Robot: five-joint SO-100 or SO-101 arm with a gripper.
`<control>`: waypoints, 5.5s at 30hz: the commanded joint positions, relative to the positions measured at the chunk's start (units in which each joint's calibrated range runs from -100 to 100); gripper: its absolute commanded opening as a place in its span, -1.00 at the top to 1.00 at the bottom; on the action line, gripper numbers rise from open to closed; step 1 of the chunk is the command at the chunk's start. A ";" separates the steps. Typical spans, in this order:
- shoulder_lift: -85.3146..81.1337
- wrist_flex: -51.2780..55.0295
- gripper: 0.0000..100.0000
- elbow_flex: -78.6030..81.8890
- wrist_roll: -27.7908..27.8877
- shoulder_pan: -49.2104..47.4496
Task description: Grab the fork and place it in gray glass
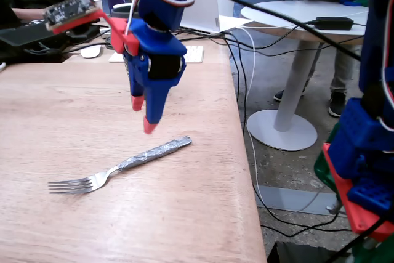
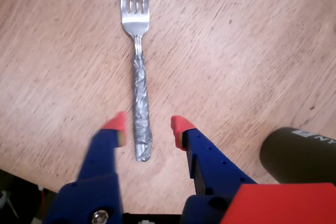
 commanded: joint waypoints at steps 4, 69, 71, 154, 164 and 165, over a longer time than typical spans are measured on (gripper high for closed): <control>-0.52 -0.49 0.30 -2.56 0.15 0.06; -13.64 -0.90 1.00 -2.37 -0.59 -1.63; -17.93 -0.90 1.00 -2.37 -0.59 -1.80; -14.92 -69.05 0.59 16.69 -18.27 22.06; -51.37 -68.15 0.58 56.62 -17.92 3.27; -52.32 -68.15 0.59 58.32 -18.41 3.27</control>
